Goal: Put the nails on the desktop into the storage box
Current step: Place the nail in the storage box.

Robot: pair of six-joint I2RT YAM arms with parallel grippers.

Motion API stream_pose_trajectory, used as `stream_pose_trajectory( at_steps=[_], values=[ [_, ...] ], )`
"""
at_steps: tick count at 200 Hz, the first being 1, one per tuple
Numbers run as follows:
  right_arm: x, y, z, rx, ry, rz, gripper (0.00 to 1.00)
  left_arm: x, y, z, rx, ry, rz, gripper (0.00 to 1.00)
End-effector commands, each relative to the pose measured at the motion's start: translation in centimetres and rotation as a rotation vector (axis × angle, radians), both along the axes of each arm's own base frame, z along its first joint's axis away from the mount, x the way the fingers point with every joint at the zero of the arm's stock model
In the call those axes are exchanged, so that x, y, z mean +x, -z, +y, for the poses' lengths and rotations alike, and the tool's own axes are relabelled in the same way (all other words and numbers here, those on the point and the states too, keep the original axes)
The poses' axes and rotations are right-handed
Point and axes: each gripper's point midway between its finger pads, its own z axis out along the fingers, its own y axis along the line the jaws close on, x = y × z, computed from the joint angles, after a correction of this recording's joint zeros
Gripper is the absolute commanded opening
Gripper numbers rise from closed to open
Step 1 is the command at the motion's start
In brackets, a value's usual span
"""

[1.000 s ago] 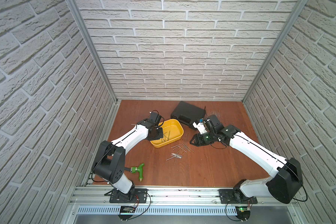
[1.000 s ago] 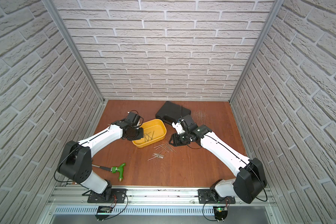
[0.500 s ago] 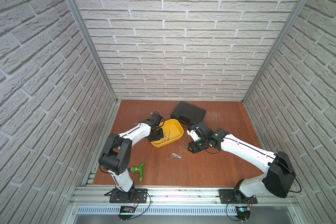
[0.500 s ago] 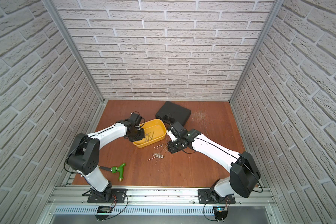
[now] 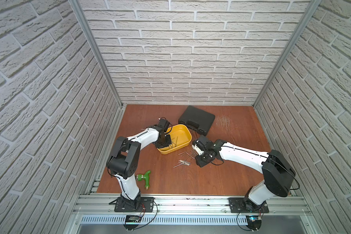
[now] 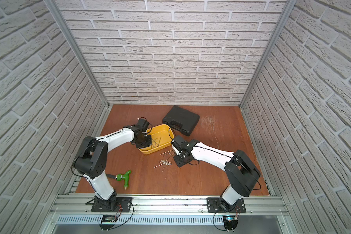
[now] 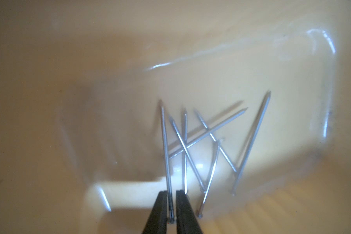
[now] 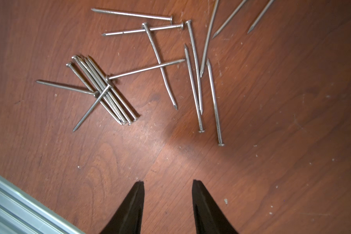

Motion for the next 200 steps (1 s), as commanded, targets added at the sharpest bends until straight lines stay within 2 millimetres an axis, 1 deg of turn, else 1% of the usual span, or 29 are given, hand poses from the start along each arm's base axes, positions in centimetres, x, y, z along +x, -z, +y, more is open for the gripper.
stream_pose_trajectory(
  at_steps=[1,27,47,73,92,107,129,150,180,200],
  values=[
    [1.0,-0.4,0.7,0.015,-0.009,-0.038,0.45,0.6,-1.2,-0.1,-0.027,-0.011,-0.028,0.17],
    [1.8,-0.1,0.2,-0.032,-0.019,-0.061,0.44,0.4,-2.6,-0.3,-0.035,-0.002,-0.054,0.2],
    [2.6,0.2,-0.3,-0.066,-0.027,-0.058,0.44,0.1,-4.8,-0.6,-0.023,0.025,-0.095,0.25],
    [3.6,0.7,-0.7,-0.091,-0.035,-0.059,0.45,-0.5,-7.7,-0.9,-0.029,0.048,-0.16,0.34],
    [4.2,1.1,-1.3,-0.114,-0.034,-0.053,0.45,-1.3,-9.7,-1.0,-0.046,0.061,-0.209,0.4],
    [4.5,1.3,-2.0,-0.127,-0.025,-0.05,0.45,-2.1,-10.8,-1.0,-0.06,0.076,-0.239,0.44],
    [4.8,1.5,-2.7,-0.129,-0.014,-0.044,0.44,-3.4,-11.6,-1.0,-0.078,0.096,-0.255,0.46],
    [4.8,1.9,-2.8,-0.132,-0.024,-0.032,0.43,-4.5,-11.8,-0.7,-0.091,0.099,-0.26,0.47],
    [4.6,2.9,-2.8,-0.144,-0.03,-0.01,0.43,-5.3,-11.6,-0.8,-0.115,0.098,-0.252,0.48],
    [4.5,3.4,-2.8,-0.146,-0.031,0.002,0.42,-5.5,-11.5,-0.9,-0.131,0.097,-0.248,0.48]
  ],
)
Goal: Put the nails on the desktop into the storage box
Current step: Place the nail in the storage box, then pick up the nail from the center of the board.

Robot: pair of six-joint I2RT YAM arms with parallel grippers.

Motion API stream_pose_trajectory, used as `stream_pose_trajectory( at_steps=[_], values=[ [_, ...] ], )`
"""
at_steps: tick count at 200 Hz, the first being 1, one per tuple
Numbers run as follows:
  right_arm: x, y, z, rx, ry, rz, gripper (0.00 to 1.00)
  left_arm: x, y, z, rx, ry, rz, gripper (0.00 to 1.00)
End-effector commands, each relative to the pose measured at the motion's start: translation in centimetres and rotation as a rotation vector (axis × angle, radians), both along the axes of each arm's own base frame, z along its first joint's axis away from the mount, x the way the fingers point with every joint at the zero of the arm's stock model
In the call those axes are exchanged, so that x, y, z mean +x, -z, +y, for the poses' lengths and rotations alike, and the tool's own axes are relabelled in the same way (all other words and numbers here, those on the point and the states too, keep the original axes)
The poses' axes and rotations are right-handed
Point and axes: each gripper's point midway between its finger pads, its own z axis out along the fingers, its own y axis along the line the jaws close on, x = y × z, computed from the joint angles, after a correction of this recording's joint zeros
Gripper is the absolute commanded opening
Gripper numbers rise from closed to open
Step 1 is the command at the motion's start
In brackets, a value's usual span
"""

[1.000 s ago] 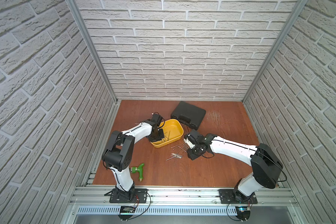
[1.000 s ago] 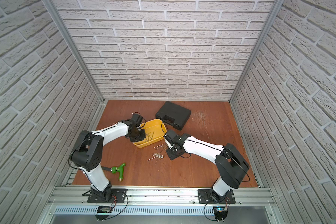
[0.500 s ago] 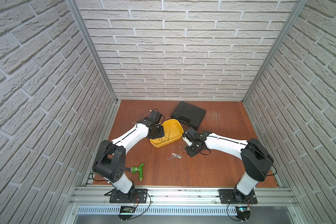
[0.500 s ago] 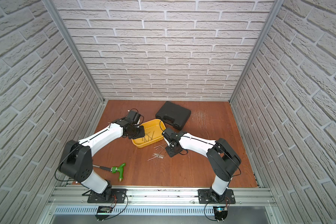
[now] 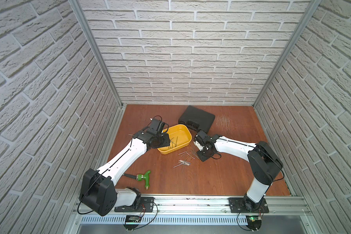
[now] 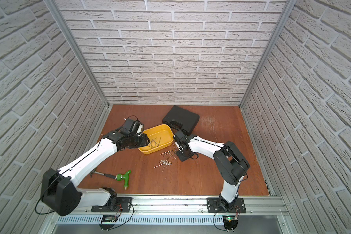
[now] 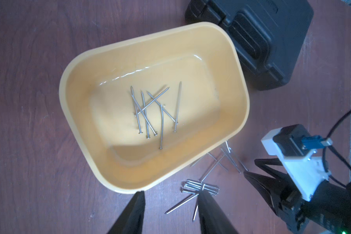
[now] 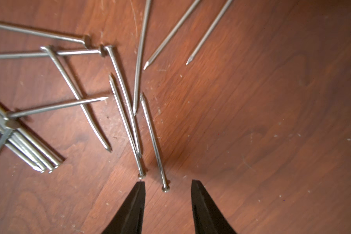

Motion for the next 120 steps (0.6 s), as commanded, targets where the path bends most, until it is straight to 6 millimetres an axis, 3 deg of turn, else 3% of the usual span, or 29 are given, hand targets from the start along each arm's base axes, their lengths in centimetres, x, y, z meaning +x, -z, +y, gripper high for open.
stream_pose_trajectory(
  at_steps=[1,78,120],
  values=[
    [0.1,0.4,0.3,-0.002,-0.019,0.005,0.43,-0.7,0.0,-0.3,-0.023,0.01,0.009,0.49],
    [0.3,2.1,0.6,-0.012,-0.028,0.039,0.37,-1.1,0.6,0.1,-0.024,0.003,0.016,0.5],
    [-0.2,2.5,0.5,-0.005,-0.024,0.06,0.16,-1.3,1.0,0.3,-0.036,-0.003,0.028,0.5]
  ],
)
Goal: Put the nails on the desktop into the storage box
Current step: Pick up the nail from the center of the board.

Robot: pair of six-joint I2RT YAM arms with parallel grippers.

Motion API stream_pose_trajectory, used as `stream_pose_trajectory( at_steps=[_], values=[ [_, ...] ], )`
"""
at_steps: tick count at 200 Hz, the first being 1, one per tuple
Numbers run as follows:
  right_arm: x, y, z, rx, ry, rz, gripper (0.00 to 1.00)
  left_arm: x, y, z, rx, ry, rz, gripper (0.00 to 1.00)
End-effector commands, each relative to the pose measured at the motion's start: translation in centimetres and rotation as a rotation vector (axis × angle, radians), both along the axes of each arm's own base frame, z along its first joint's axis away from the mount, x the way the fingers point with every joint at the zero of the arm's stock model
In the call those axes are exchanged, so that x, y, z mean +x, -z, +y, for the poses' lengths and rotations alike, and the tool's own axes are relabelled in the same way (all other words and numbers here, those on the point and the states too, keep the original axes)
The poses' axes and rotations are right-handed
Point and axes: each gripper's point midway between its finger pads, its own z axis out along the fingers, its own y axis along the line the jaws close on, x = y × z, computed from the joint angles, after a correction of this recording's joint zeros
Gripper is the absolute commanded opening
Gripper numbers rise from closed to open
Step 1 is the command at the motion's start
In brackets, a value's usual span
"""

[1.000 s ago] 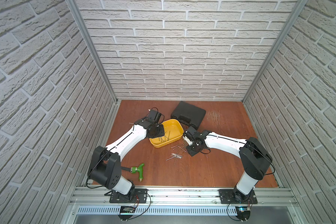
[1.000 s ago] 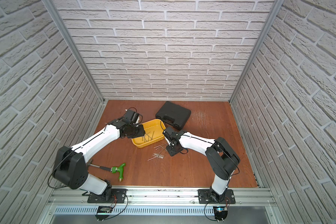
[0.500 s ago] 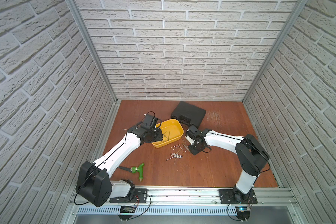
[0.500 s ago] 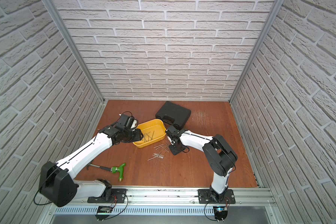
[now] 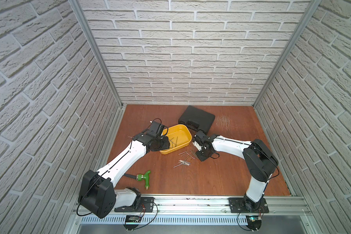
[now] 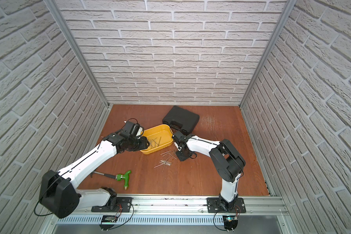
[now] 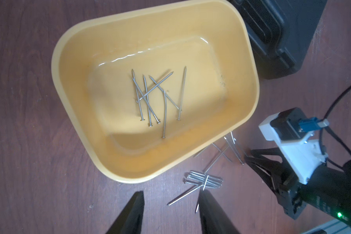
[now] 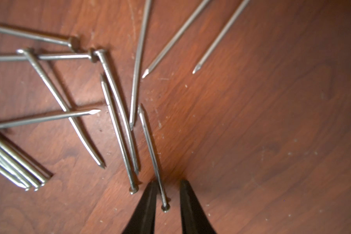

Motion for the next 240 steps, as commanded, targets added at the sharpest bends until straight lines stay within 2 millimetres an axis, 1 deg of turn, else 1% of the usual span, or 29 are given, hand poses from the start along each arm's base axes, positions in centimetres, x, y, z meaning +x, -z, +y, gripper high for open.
stream_pose_trajectory(
  at_steps=[1,28,49,81,109,138,144,165,170,190,212,240],
  values=[
    [-0.7,1.5,0.1,0.003,-0.008,0.045,0.16,-0.1,-0.2,0.0,-0.024,-0.002,-0.011,0.5],
    [-1.4,1.0,-0.4,0.008,0.002,0.044,0.08,0.0,-0.3,-0.1,-0.027,-0.003,-0.014,0.5],
    [-1.9,0.1,-0.6,0.023,0.009,0.033,0.03,0.1,-0.4,-0.1,-0.032,-0.006,-0.019,0.5],
    [-2.6,-1.8,-0.7,0.076,0.034,0.009,0.02,0.5,-0.6,-0.7,-0.068,0.003,-0.029,0.56],
    [-2.8,-4.2,0.0,0.166,0.067,-0.017,0.02,0.9,-1.2,-1.8,-0.137,0.036,-0.061,0.63],
    [-2.6,-7.2,1.4,0.322,0.115,-0.036,0.02,1.3,-2.2,-3.6,-0.239,0.097,-0.113,0.69],
    [-2.5,-7.9,1.7,0.361,0.126,-0.04,0.02,1.4,-2.7,-4.2,-0.271,0.116,-0.134,0.7],
    [-2.3,-10.4,3.7,0.535,0.152,-0.028,0.02,1.7,-4.1,-5.8,-0.373,0.172,-0.197,0.73],
    [-2.3,-10.9,4.2,0.573,0.153,-0.022,0.02,1.7,-4.6,-6.3,-0.401,0.19,-0.215,0.74],
    [-2.3,-12.9,6.2,0.71,0.15,0.002,0.02,1.8,-5.9,-7.7,-0.493,0.247,-0.26,0.75],
    [-2.3,-14.3,7.8,0.809,0.147,0.032,0.02,1.7,-6.2,-9.1,-0.538,0.299,-0.258,0.75],
    [-2.2,-15.7,8.5,0.868,0.144,0.032,0.02,1.7,-6.1,-10.1,-0.542,0.326,-0.24,0.73]
  ],
)
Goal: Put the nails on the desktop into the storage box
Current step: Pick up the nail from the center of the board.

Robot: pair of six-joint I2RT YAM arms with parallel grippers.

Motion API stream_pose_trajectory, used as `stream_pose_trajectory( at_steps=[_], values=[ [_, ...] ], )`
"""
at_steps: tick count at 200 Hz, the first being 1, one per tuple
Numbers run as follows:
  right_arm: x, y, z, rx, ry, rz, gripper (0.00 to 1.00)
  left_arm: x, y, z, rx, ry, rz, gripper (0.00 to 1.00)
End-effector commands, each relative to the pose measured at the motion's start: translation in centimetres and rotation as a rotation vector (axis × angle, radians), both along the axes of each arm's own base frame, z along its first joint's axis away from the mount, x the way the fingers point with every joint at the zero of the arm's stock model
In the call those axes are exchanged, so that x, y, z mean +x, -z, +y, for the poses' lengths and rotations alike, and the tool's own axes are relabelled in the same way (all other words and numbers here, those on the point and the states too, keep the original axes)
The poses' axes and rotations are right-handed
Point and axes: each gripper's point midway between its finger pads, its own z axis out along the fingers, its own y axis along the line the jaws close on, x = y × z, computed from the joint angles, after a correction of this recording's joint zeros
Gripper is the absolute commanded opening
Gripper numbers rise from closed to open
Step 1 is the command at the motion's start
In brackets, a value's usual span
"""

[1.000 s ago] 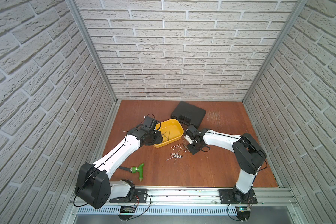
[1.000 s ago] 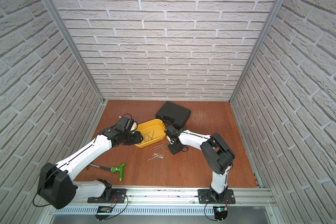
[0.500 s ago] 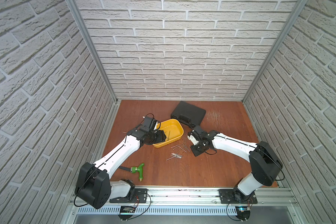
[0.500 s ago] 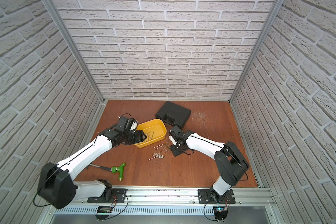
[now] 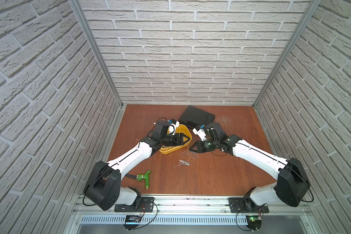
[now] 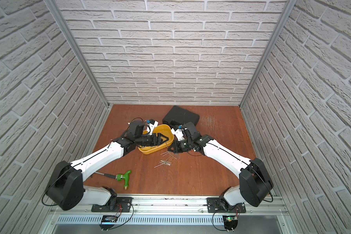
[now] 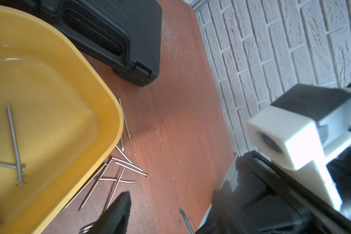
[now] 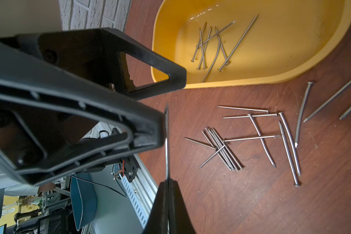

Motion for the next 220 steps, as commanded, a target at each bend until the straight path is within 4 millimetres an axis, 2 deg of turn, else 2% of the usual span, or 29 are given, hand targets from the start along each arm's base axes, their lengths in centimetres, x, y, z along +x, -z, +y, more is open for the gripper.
stream_pose_trajectory(
  at_steps=[1,41,92,123,148,188,220],
  values=[
    [-0.1,-2.9,1.9,0.145,-0.02,-0.008,0.02,0.2,-1.7,-1.9,-0.066,0.068,-0.05,0.73],
    [0.1,-4.7,2.7,0.188,-0.023,-0.031,0.02,0.3,-0.9,-3.0,-0.052,0.091,-0.016,0.7],
    [0.7,-4.7,3.0,0.183,-0.011,-0.025,0.02,-0.3,-1.7,-4.2,-0.06,0.123,-0.031,0.68],
    [1.4,-5.0,3.2,0.179,0.002,-0.034,0.02,-1.0,-1.2,-4.8,-0.054,0.138,-0.018,0.66],
    [2.2,-5.3,3.3,0.172,0.025,-0.049,0.02,-1.4,-0.9,-5.3,-0.063,0.142,-0.003,0.61],
    [2.9,-5.5,3.5,0.17,0.046,-0.053,0.02,-1.3,-0.8,-5.3,-0.072,0.123,0.007,0.37],
    [3.2,-5.1,3.2,0.151,0.062,-0.057,0.03,-1.2,-0.7,-5.5,-0.075,0.124,0.023,0.07]
  ],
)
